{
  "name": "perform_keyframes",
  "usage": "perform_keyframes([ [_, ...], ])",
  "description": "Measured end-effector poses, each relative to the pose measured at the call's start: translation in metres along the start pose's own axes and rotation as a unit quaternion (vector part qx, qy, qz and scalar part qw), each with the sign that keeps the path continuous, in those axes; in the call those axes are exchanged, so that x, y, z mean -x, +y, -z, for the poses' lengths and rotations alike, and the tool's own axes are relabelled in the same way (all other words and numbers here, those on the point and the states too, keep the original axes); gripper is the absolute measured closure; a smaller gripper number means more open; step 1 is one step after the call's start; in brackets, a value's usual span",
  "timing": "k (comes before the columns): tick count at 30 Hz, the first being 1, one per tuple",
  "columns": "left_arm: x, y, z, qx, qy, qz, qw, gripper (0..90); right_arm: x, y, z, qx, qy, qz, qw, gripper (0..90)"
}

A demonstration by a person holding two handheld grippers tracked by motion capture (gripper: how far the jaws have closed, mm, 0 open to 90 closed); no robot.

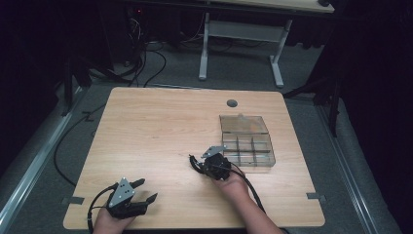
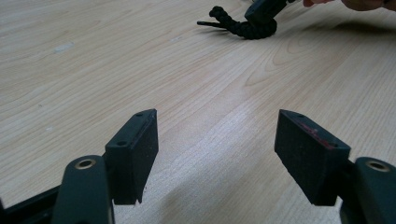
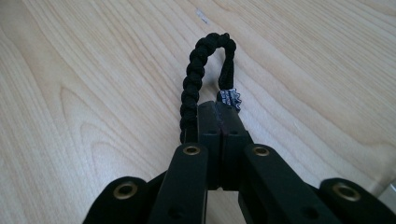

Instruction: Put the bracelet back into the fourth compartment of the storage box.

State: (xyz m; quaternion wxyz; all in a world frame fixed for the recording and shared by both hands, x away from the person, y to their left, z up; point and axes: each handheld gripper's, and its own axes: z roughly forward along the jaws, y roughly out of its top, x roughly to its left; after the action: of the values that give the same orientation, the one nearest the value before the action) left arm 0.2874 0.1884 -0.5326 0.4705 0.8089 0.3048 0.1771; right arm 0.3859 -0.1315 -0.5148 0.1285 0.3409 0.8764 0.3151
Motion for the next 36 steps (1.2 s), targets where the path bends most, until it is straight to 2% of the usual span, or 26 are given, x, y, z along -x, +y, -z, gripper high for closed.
perform_keyframes([
  [25,0.0,0.0,0.0,0.0,0.001,0.001,1.0,30.9,-0.006,-0.044,0.033,0.022,-0.012,-0.014,0.9996,89.9],
  [33,0.0,0.0,0.0,0.002,0.001,0.002,1.0,30.8,-0.008,-0.064,0.048,0.028,-0.019,-0.023,0.9991,89.9],
  [36,0.0,0.0,0.0,0.002,0.001,0.003,1.0,30.8,-0.006,-0.078,0.059,0.032,-0.03,-0.031,0.9986,89.9],
])
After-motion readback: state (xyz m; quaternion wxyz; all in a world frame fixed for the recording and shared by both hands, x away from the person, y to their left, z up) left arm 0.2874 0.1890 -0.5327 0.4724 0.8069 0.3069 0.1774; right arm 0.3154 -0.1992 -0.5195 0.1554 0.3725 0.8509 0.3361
